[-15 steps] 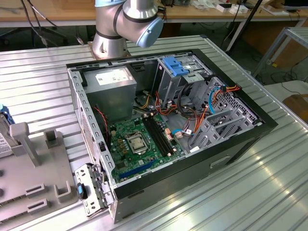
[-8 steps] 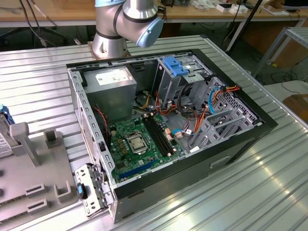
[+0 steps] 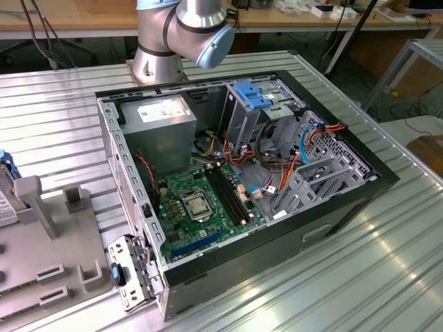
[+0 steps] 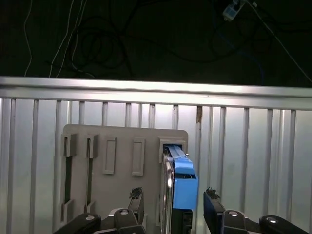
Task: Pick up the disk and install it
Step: 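Pick up the disk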
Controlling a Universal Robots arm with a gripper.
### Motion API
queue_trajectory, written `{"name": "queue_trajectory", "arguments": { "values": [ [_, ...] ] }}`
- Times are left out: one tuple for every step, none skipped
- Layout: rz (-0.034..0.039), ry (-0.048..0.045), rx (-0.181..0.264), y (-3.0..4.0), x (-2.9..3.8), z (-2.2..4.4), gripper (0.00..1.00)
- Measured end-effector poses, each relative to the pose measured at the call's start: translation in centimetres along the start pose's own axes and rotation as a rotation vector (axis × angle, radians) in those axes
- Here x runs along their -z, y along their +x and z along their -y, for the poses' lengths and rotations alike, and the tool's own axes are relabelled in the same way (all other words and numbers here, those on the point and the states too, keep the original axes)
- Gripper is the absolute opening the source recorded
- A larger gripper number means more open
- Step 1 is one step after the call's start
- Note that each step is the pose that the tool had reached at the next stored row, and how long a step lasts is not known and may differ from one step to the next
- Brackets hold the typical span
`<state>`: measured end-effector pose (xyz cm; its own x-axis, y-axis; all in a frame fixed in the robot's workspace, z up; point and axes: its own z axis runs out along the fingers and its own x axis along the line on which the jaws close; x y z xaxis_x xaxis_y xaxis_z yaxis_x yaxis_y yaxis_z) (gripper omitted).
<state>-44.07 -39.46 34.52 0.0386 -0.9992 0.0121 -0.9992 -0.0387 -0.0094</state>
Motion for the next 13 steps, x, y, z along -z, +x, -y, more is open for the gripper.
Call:
{"name": "queue_trajectory", "arguments": {
  "values": [
    [-0.0003, 0.0003, 0.000, 0.00, -0.14, 0.00, 0.60],
    [-0.0006, 0.0005, 0.000, 0.00, -0.31, -0.01, 0.60],
    [-0.0010, 0.0005, 0.000, -0.01, -0.48, -0.01, 0.60],
    [-0.0013, 0.0005, 0.000, -0.01, -0.70, -0.01, 0.60],
    [-0.0014, 0.0004, 0.000, -0.01, -0.88, -0.01, 0.60],
    [-0.0015, 0.0004, 0.000, -0.01, -1.10, -0.01, 0.60],
    [-0.0015, 0.0004, 0.000, -0.02, -1.31, -0.01, 0.60],
    [-0.0015, 0.0003, 0.000, -0.05, -1.54, -0.02, 0.60],
    [-0.0014, 0.0005, 0.000, -0.09, -1.68, -0.02, 0.60],
    [-0.0016, 0.0003, 0.000, -0.19, -1.90, -0.01, 0.60],
    [-0.0014, 0.0006, 0.000, -0.27, -2.11, -0.02, 0.60],
    [-0.0013, 0.0006, 0.000, -0.28, -2.35, -0.02, 0.60],
    [-0.0014, 0.0005, 0.000, -0.28, -2.56, -0.03, 0.60]
  ]
}}
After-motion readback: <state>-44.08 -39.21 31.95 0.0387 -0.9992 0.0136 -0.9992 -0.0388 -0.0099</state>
